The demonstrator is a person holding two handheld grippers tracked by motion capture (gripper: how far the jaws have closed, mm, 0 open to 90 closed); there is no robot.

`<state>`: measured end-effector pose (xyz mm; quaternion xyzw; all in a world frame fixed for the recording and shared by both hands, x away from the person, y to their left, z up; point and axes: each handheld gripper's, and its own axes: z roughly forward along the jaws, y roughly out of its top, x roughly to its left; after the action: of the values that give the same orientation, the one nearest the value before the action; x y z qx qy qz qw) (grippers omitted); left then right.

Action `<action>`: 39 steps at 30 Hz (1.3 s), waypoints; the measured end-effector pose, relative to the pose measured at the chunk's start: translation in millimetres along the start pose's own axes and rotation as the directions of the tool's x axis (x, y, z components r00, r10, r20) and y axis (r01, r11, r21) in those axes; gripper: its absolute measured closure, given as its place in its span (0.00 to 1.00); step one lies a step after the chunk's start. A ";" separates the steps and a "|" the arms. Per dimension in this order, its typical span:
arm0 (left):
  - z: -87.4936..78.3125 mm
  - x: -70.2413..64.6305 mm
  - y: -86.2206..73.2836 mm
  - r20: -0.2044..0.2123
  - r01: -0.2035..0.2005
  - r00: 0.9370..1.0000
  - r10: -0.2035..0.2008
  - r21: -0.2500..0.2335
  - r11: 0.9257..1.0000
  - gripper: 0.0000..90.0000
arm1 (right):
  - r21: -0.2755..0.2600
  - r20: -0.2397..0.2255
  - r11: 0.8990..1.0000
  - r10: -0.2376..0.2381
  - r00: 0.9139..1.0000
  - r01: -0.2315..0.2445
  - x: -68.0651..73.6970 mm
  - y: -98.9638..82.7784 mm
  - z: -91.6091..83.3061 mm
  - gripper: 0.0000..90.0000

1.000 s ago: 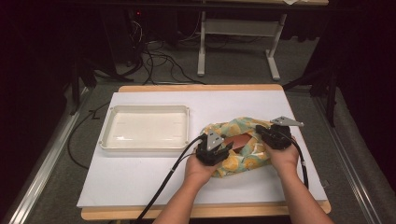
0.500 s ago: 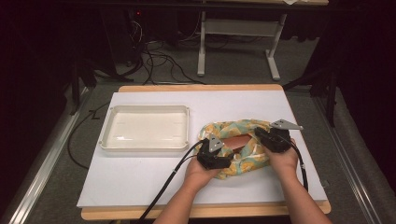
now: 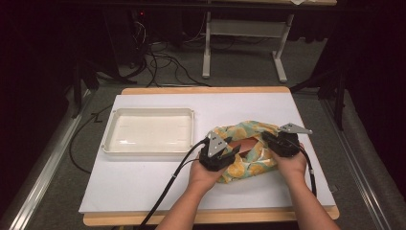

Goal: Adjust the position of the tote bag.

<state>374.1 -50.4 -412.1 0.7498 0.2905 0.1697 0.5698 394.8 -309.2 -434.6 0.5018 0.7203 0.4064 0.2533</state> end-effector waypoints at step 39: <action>8.9 33.7 -17.3 -0.011 0.118 0.993 -0.117 0.098 0.988 0.77 | 0.016 -0.254 0.998 -0.057 0.966 0.063 87.5 -10.1 11.7 1.00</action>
<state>401.2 -32.8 -433.7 0.7581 0.3436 0.1231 0.5405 366.5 -225.7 -445.7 0.4269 0.7664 0.4506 0.1654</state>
